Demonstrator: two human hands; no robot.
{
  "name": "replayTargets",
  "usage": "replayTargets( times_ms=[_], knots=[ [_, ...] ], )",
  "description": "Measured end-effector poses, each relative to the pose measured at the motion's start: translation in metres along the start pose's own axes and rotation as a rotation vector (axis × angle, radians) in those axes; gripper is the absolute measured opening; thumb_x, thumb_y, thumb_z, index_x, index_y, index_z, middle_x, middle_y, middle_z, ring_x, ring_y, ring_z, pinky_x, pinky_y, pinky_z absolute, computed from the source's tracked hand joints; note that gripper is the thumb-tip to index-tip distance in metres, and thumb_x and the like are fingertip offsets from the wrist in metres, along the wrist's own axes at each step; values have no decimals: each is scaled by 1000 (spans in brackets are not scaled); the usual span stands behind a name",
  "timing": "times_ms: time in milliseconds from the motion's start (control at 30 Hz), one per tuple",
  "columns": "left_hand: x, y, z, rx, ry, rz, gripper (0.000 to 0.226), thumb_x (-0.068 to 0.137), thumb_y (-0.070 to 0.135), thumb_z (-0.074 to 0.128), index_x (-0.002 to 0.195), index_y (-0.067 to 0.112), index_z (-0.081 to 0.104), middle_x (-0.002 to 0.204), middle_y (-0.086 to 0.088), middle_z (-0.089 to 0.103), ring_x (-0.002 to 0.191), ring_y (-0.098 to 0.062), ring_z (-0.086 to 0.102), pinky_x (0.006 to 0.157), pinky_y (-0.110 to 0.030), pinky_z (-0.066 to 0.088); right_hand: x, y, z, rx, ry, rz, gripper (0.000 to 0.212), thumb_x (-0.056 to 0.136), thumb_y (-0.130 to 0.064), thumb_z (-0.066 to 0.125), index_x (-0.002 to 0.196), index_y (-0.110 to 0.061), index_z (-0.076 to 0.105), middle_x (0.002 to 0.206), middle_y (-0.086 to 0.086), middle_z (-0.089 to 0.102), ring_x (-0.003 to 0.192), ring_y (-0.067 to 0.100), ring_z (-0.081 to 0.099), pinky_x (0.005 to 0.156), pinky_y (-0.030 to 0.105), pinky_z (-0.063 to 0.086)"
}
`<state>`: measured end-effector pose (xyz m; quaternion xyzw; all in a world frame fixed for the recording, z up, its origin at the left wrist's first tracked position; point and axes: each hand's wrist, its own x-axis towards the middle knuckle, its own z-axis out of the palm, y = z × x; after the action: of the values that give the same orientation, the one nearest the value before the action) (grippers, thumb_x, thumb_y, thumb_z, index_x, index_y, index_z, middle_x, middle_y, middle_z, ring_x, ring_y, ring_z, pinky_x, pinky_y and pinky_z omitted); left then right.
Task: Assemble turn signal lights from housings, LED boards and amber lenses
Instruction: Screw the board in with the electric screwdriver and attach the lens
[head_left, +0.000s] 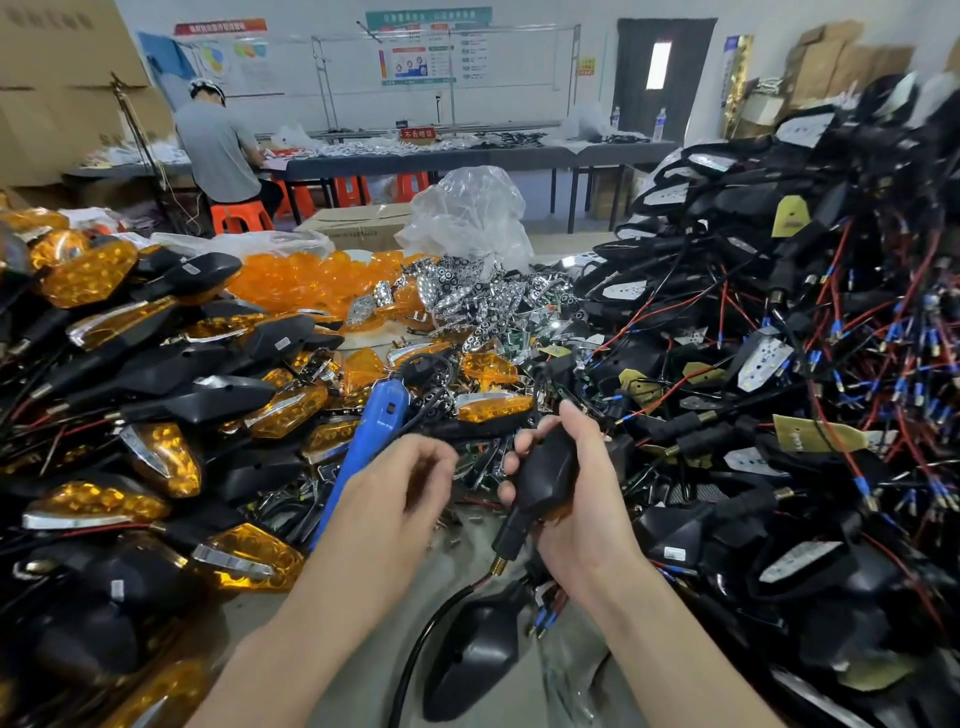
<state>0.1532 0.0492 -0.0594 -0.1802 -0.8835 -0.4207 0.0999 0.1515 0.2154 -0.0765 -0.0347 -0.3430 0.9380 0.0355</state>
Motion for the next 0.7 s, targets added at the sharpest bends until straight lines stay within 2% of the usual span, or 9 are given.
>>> replayTargets(
  times_ms=[100, 167, 333, 400, 500, 567, 700],
  knots=[
    [7, 20, 10, -283, 36, -1, 24, 98, 13, 56, 92, 34, 68, 81, 17, 67, 74, -3, 65, 68, -12, 50, 0, 2, 1, -41, 1, 10, 27, 84, -44, 71, 70, -22, 65, 72, 4, 60, 60, 18, 59, 50, 29, 49],
    [10, 30, 16, -373, 38, 32, 38, 97, 0, 55, 89, 34, 70, 82, 14, 66, 74, -5, 67, 67, -13, 51, 0, 3, 0, -77, 8, 20, 29, 86, -46, 68, 68, -24, 66, 71, 2, 60, 60, 17, 60, 51, 30, 50],
    [16, 35, 27, -282, 81, 86, 42, 95, 4, 62, 100, 46, 62, 89, 19, 68, 78, -3, 68, 64, -15, 55, 3, 4, 0, -80, 38, 36, 27, 82, -49, 68, 69, -25, 71, 74, 0, 60, 62, 17, 61, 52, 31, 50],
    [17, 35, 26, -260, 91, 104, 40, 95, 8, 63, 103, 46, 64, 88, 19, 69, 77, -5, 69, 63, -23, 59, 3, 5, -2, -112, 20, 32, 29, 77, -51, 72, 73, -22, 69, 76, 5, 61, 64, 19, 62, 53, 31, 52],
    [19, 36, 28, -186, 97, 146, 38, 95, 9, 63, 111, 43, 62, 91, 19, 68, 86, -3, 68, 68, -32, 61, 0, 6, -2, -147, -15, 19, 34, 68, -54, 75, 80, -22, 73, 81, 8, 69, 72, 21, 71, 57, 32, 56],
    [20, 38, 29, -133, 109, 170, 38, 95, 9, 62, 113, 42, 60, 92, 18, 66, 89, -2, 66, 73, -35, 61, -2, 5, -1, -142, -15, 33, 38, 69, -53, 75, 88, -21, 76, 89, 11, 74, 80, 23, 74, 60, 33, 59],
    [18, 45, 29, -4, 126, 297, 37, 96, 6, 59, 118, 37, 61, 102, 17, 67, 93, -1, 66, 73, -37, 61, -2, 2, 1, -166, 26, 43, 47, 79, -50, 76, 111, -15, 73, 103, 11, 75, 91, 20, 74, 66, 31, 59]
  ],
)
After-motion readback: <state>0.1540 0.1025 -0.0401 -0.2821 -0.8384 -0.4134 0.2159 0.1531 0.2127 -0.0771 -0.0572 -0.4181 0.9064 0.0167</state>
